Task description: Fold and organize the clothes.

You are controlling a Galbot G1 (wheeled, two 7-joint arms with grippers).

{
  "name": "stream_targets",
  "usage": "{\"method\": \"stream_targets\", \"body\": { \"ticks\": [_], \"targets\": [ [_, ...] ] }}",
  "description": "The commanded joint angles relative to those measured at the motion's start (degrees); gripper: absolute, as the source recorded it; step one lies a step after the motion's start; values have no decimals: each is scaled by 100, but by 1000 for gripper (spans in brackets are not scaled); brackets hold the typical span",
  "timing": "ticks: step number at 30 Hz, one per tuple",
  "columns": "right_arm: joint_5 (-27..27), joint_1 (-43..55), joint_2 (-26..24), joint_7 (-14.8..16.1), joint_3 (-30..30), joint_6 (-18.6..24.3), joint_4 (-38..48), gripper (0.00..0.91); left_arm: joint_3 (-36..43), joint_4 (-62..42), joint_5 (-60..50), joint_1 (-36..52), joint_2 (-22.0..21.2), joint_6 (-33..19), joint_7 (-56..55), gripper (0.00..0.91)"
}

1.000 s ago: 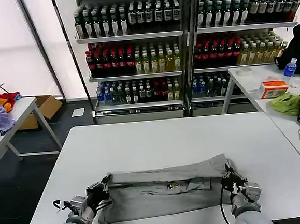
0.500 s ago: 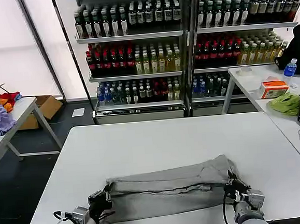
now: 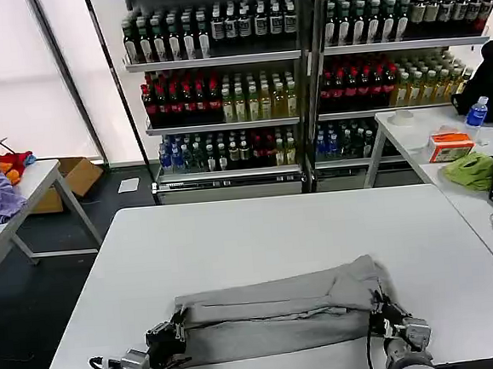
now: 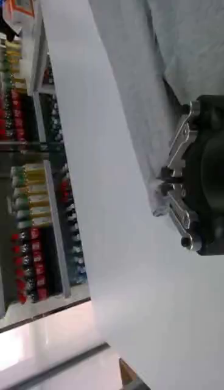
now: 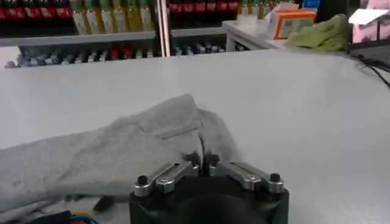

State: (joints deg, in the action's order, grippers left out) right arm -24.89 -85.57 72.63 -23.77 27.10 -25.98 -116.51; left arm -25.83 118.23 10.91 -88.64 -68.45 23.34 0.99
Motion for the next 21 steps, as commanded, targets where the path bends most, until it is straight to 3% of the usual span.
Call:
{"method": "stream_targets", "body": {
  "ticks": [1,12,21],
  "targets": [
    [47,-23,24,31,33,40,55,907,-3,86,-95,-76,-53,9,-1,907],
    [-299,-188,-76,0,825,36,-1212,907,-311,464,-227,4,-409,14,-280,907],
    [-338,-250,-33,4,666,181,-1340,907,-280,136,7,-180,-894,113,-450,907]
  ]
}}
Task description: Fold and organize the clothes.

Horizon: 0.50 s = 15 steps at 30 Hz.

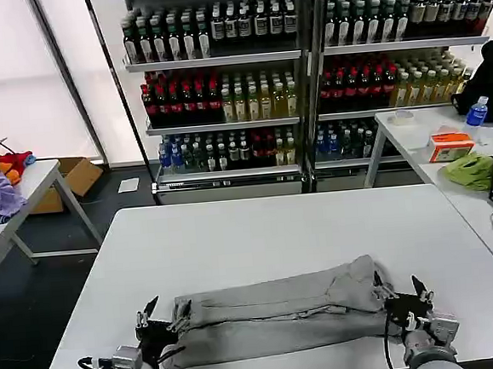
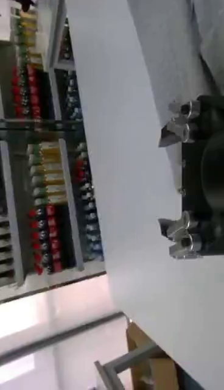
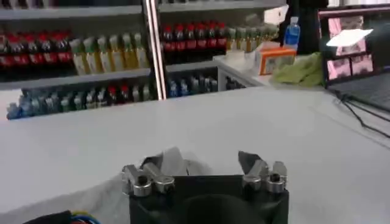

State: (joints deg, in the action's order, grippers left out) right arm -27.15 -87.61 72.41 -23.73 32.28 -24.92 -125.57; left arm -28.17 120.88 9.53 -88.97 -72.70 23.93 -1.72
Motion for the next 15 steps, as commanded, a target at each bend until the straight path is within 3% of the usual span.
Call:
{"method": "stream_targets", "body": {
  "ticks": [1,3,6,8,10,11,14,15],
  "targets": [
    [-120,-43,-24,1,150,69,-447,907,-64,-146,209,-150,-482,56,-184,907],
    [-141,-41,-76,6,163,62,-461,907,-58,-146,326,-183,-484,62,-177,907],
    [-188,-73,-127,-11,151,54,-492,907,-6,-114,342,-237,-501,79,-137,715],
    [-201,-84,-123,-29,147,55,-513,907,28,-119,342,-241,-542,86,-120,665],
    [-225,-96,-131,-35,149,54,-536,907,41,-142,360,-232,-578,117,-96,453],
    [-234,-99,-136,-37,152,54,-541,907,46,-149,367,-234,-584,132,-78,423],
    [-332,-96,-173,-57,185,33,-580,907,56,-169,366,-258,-585,182,8,171],
    [-381,-93,-178,-61,192,28,-590,907,53,-198,366,-259,-584,200,39,141]
  ]
}}
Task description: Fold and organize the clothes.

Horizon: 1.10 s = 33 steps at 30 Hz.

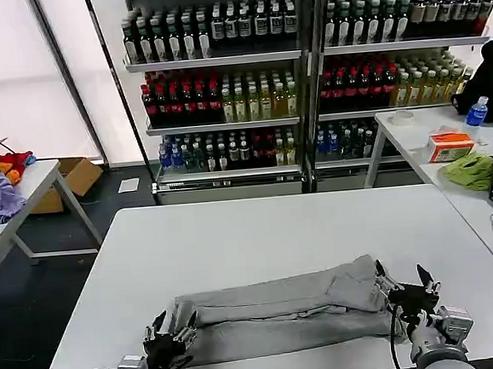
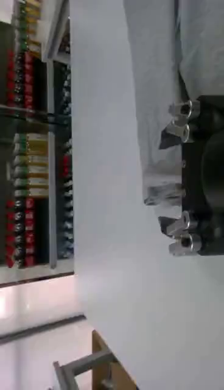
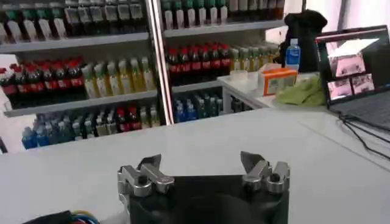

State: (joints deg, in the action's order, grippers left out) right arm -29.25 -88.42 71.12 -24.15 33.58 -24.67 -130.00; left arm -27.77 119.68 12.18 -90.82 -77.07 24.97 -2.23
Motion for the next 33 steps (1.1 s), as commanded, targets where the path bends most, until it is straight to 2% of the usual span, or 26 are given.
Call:
{"method": "stream_targets", "body": {
  "ticks": [1,7,18,22,26,28,33],
  "targets": [
    [-211,-1,-61,-37,74,-15,-159,907,10,-113,104,-71,-142,119,115,91],
    [-321,33,-90,-45,129,-68,-192,907,-39,-482,113,-48,-102,192,306,10],
    [-344,66,-99,-47,161,-67,-137,907,-81,-701,177,-13,-121,6,396,0],
    [-348,92,-111,-49,162,-68,-109,907,-546,-760,339,131,-68,-97,393,0],
    [-352,165,-98,-55,148,-71,-88,907,-1508,-545,971,302,327,-8,388,0],
    [-344,208,-89,-55,115,-71,-68,907,-2138,-544,1253,382,685,63,388,0],
    [-315,285,-63,-59,9,-69,-28,907,-3472,-865,1890,435,1889,189,472,0]
  ]
}}
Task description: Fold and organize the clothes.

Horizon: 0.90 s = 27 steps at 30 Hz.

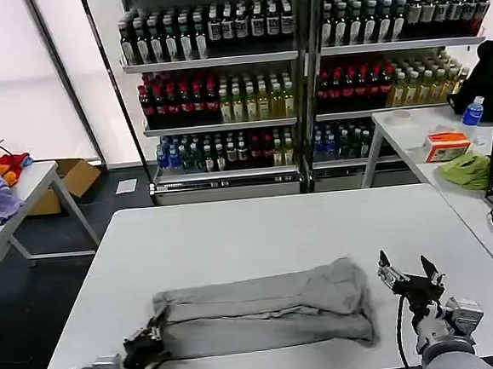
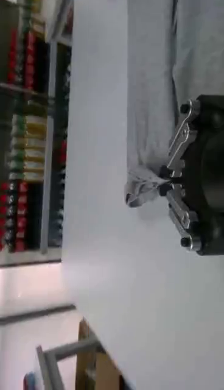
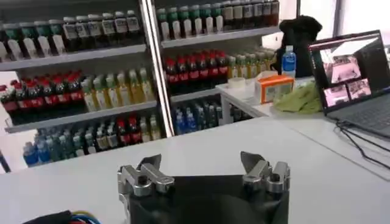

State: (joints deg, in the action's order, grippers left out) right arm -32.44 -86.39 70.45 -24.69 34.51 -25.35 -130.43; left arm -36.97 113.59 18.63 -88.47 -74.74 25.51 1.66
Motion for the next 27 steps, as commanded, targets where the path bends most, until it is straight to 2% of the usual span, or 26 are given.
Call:
{"method": "stream_targets", "body": {
  "ticks": [1,5,9,12,18,27],
  "targets": [
    [13,103,8,-8,-112,-4,24,907,-2702,-314,1255,185,1807,166,122,0],
    [52,179,23,-17,-193,-20,47,907,-3215,-468,1140,76,2434,269,322,0],
    [73,172,39,-15,-232,-21,39,907,-3312,-463,1033,98,2602,361,376,0],
    [72,139,46,-15,-224,-11,35,907,-3194,-448,736,149,2563,338,378,0],
    [65,47,50,-7,-150,15,28,907,-2516,-45,395,80,2061,237,352,0],
    [75,-120,79,-4,-13,30,-9,907,-579,1047,26,114,574,404,56,0]
  ]
}}
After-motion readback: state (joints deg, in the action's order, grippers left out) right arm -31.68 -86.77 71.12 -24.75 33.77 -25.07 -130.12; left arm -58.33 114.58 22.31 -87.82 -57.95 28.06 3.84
